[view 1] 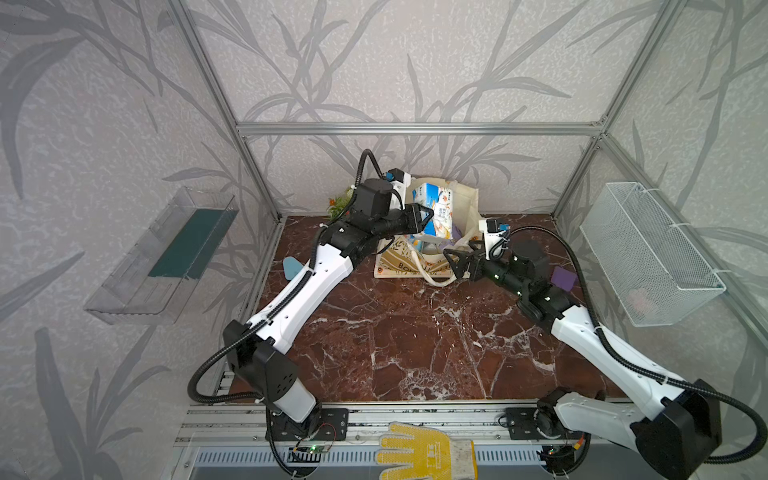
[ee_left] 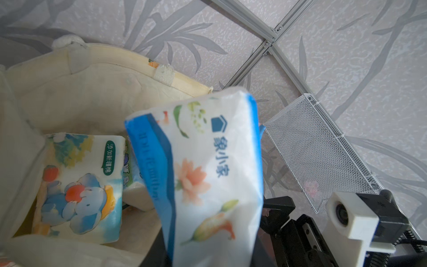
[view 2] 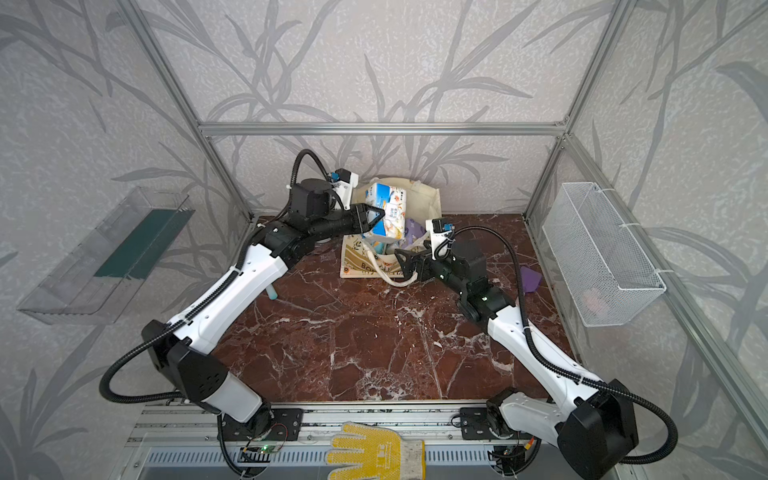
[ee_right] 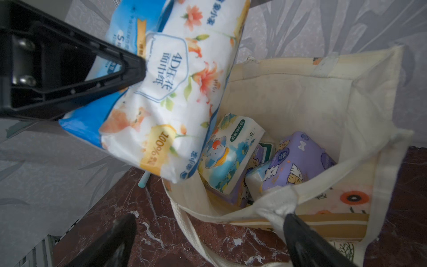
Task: Put tissues into the canvas bag
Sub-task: Place the pack of facial tissues in the canvas bag.
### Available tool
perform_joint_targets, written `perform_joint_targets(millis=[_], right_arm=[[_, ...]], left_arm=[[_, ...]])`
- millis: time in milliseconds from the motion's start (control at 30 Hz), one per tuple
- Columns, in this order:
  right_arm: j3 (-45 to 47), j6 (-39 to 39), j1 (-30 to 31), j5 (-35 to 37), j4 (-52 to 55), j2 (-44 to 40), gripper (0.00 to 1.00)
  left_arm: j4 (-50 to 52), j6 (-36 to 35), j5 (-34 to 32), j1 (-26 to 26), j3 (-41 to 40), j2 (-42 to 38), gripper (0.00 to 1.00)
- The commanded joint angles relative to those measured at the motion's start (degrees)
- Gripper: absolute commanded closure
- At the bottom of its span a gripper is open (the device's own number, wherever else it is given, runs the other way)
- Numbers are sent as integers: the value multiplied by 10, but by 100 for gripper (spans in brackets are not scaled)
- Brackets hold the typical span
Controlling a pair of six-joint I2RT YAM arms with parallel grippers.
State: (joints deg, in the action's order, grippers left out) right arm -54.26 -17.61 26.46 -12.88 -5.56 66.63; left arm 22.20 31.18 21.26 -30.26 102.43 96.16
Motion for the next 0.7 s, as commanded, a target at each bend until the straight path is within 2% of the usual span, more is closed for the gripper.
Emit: perform_joint_targets(millis=[0, 200, 367, 533, 667], right_arm=[[-31, -1, -19, -15, 35, 1, 1], [-45, -1, -46, 2, 65, -3, 1], [-35, -10, -70, 16, 79, -25, 1], [-14, -26, -100, 25, 85, -57, 1], [-13, -27, -118, 23, 101, -67, 1]], left_arm=[[25, -17, 20, 9, 76, 52, 71], [80, -23, 58, 18, 244, 183, 71], [170, -16, 84, 18, 397, 295, 72], [184, -12, 69, 14, 405, 321, 73], [187, 1, 86, 12, 406, 345, 73]])
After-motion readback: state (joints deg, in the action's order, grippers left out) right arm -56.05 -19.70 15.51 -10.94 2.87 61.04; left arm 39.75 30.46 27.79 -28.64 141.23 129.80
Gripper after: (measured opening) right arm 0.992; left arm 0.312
